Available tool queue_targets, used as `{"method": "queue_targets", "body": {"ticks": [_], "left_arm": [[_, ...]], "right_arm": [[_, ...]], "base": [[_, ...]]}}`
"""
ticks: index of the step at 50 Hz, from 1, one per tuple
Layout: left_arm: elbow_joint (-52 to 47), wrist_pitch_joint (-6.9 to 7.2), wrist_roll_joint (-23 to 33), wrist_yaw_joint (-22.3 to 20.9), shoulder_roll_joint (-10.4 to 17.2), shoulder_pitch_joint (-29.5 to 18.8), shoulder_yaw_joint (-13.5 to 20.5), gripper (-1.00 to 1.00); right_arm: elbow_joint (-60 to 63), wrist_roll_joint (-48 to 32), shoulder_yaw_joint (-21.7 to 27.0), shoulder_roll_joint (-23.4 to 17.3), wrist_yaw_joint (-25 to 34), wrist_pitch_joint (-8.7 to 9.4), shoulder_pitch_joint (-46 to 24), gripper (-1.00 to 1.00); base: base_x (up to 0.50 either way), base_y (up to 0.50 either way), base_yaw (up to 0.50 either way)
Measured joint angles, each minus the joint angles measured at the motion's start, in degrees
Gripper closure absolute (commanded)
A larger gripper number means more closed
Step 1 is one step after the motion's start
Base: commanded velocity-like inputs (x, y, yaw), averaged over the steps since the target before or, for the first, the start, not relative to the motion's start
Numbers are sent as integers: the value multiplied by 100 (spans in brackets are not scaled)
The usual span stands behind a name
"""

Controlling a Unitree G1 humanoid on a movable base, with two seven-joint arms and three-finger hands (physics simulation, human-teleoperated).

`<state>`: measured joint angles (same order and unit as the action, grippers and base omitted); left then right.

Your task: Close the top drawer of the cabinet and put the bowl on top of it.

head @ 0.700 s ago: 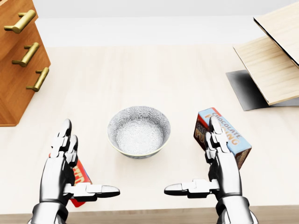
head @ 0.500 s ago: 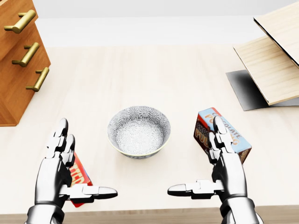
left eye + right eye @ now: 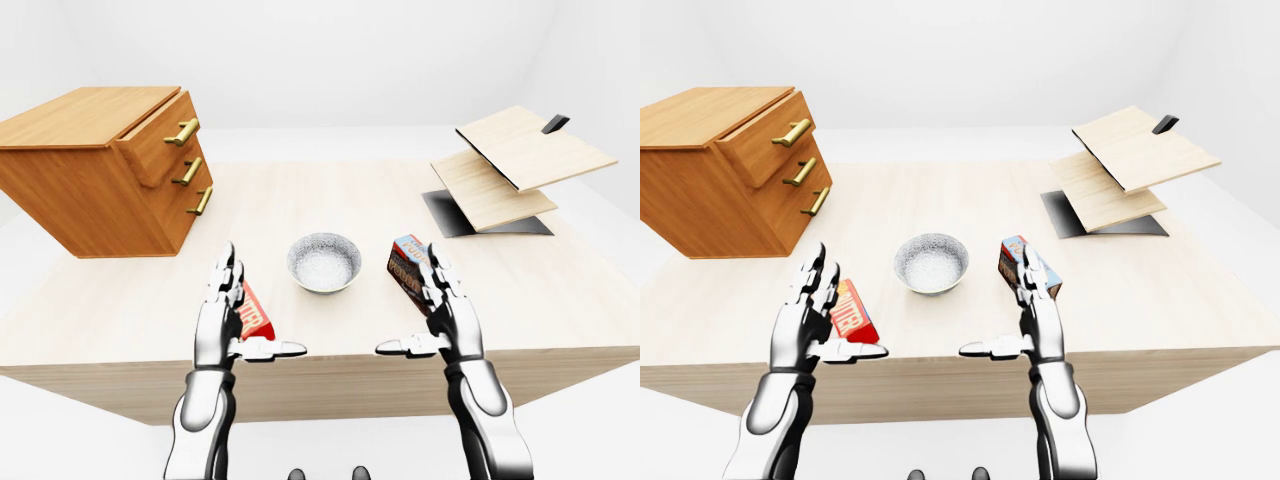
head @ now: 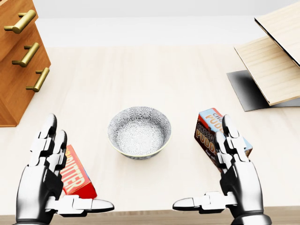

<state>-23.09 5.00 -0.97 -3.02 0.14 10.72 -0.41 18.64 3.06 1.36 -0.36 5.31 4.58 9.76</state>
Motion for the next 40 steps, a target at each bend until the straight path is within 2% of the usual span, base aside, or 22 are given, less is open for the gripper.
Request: {"method": "queue_targets", "body": {"ticks": [16,32,40], "left_arm": [[-822,0,-76,-46,11,496,-155,-100],[-1019,0,-115,-111,36,594,-200,-100],[-1039,0,-144,-147,37,591,-173,-100]], "right_arm": [[593,102,-47,40,104,-178,461,-100],[818,222,19,42,242,-235,593,-100],[851,251,40,47,292,-230,608,-100]], "base": [[0,0,0],[0,0,0],[17,0,0]]}}
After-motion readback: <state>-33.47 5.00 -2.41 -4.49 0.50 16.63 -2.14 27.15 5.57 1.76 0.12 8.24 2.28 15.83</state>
